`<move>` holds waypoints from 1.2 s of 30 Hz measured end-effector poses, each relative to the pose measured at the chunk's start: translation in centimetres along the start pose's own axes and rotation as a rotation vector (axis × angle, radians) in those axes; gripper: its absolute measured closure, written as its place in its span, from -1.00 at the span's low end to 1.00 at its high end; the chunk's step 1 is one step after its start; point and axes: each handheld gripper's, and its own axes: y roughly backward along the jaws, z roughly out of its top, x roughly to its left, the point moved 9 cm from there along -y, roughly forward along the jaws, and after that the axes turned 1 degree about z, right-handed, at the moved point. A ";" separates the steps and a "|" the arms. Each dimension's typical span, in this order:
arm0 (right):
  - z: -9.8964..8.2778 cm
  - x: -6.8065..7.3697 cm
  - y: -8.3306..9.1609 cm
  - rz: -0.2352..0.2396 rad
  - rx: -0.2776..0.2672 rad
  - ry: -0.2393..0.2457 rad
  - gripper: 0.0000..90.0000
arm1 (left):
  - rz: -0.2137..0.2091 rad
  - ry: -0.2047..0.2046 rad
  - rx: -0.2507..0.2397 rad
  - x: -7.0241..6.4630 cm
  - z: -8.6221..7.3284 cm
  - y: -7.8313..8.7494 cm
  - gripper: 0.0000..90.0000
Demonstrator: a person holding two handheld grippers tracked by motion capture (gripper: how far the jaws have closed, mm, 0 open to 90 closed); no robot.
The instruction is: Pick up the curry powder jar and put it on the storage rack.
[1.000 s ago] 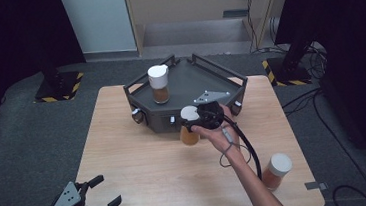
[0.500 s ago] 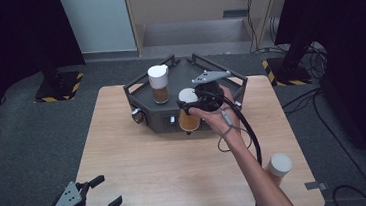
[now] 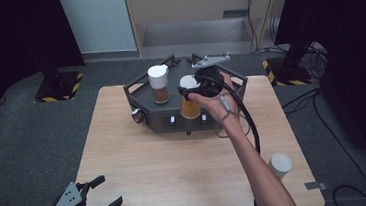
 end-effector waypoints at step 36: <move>2.6 -3.5 -6.8 -0.088 0.059 -0.053 -0.25 | 0.001 0.014 0.005 0.2 -0.3 0.0 -0.90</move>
